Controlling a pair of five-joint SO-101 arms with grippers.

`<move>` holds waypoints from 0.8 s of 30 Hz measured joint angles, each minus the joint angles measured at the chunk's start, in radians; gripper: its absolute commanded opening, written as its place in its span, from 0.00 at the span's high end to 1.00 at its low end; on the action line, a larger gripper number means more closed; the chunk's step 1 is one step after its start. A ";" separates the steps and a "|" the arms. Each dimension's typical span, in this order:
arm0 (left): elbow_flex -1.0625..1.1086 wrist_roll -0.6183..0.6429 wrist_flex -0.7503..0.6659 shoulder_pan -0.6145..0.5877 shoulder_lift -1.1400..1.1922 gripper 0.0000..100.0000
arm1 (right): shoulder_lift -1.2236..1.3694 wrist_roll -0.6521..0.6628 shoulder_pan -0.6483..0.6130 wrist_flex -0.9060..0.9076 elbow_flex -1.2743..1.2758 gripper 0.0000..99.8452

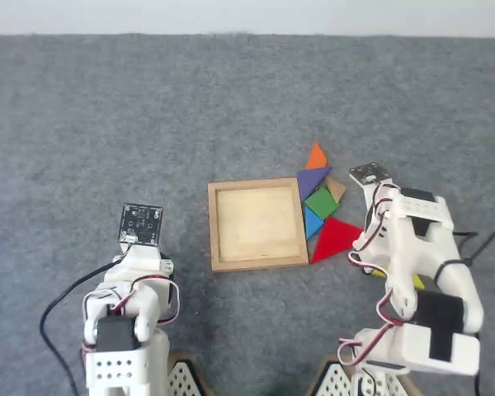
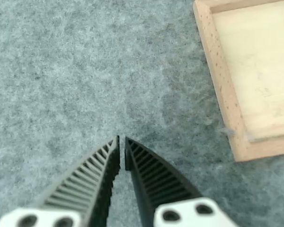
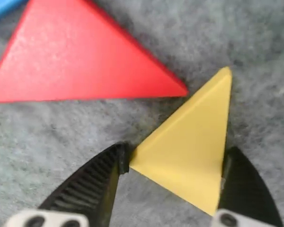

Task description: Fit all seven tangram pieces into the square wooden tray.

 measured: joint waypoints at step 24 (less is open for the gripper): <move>0.000 0.000 0.000 0.000 0.000 0.98 | -0.152 -0.046 -0.158 0.196 -0.133 0.78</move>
